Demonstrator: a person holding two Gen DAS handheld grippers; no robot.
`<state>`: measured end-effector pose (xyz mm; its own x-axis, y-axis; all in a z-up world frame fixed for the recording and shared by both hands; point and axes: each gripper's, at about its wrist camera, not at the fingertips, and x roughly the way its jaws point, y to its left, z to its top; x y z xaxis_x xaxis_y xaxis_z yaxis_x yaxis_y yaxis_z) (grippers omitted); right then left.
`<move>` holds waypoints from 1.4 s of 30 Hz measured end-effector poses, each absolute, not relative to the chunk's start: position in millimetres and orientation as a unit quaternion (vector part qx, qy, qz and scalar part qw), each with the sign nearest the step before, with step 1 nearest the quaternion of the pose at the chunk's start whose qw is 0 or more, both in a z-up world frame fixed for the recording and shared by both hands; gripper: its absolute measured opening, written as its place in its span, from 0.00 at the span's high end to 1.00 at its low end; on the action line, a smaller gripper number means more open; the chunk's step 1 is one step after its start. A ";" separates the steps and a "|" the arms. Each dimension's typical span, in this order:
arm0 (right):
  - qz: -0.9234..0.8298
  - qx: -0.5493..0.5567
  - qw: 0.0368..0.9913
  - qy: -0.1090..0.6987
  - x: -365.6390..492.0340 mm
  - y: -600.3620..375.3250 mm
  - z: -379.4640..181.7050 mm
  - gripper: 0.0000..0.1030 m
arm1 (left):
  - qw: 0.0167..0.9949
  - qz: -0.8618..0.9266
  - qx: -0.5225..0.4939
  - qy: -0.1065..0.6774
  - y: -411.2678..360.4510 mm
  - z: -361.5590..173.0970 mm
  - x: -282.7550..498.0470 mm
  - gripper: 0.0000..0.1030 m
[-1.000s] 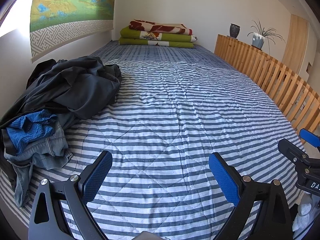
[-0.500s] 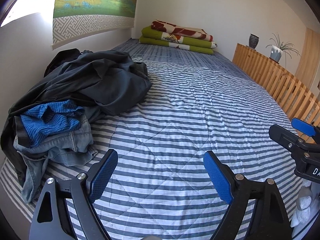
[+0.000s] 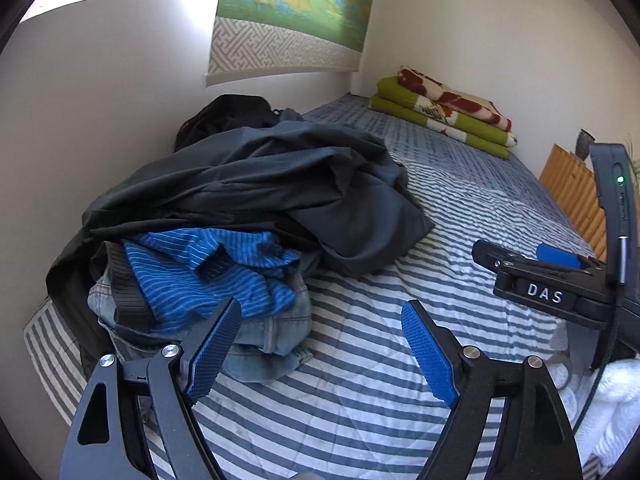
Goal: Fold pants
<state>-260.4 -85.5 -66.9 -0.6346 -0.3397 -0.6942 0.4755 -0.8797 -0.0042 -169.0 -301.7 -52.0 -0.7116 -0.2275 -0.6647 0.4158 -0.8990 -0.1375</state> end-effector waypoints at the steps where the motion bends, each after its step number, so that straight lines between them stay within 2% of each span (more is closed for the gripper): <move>1: -0.896 0.370 0.227 0.091 -272.4 -94.6 -71.4 0.01 | 0.185 -0.912 0.336 0.143 -310.3 -52.9 -170.5 0.18; 8: -0.874 0.427 0.229 0.048 -356.8 -144.3 -102.0 0.01 | 0.210 -0.900 0.346 0.160 -350.3 -66.3 -178.9 0.20; 15: -0.851 0.465 0.233 0.071 -406.1 -193.0 -142.5 0.01 | 0.215 -0.893 0.357 0.172 -362.9 -78.9 -190.1 0.20; 19: -0.837 0.475 0.257 0.088 -403.7 -217.1 -150.6 0.02 | 0.214 -0.891 0.360 0.176 -361.3 -80.8 -192.5 0.26; 21: -0.834 0.466 0.270 0.118 -394.3 -227.9 -148.3 0.22 | 0.212 -0.892 0.359 0.174 -358.2 -79.9 -192.8 0.29; 22: -0.830 0.466 0.276 0.133 -390.4 -232.4 -146.8 0.47 | 0.210 -0.893 0.359 0.173 -357.0 -79.3 -192.6 0.33; 23: -0.824 0.469 0.282 0.146 -386.8 -235.5 -145.1 0.79 | 0.207 -0.893 0.359 0.173 -356.0 -78.8 -192.2 0.34; 24: -0.820 0.473 0.285 0.154 -383.8 -237.0 -143.2 0.94 | 0.206 -0.894 0.359 0.174 -355.1 -78.2 -191.9 0.37; 25: -0.819 0.473 0.284 0.158 -380.9 -235.7 -139.5 0.99 | 0.206 -0.893 0.359 0.175 -354.6 -77.9 -191.5 0.39; 31: -0.851 0.423 0.270 0.156 -363.0 -196.5 -99.4 0.99 | 0.207 -0.896 0.359 0.161 -348.0 -76.8 -186.2 0.47; 35: -0.872 0.393 0.264 0.125 -344.2 -144.9 -68.1 0.99 | 0.207 -0.900 0.353 0.148 -343.3 -71.7 -181.1 0.48; 42: -0.907 0.333 0.217 0.142 -294.1 -69.4 -35.8 0.99 | 0.203 -0.907 0.341 0.140 -333.7 -60.1 -172.2 0.51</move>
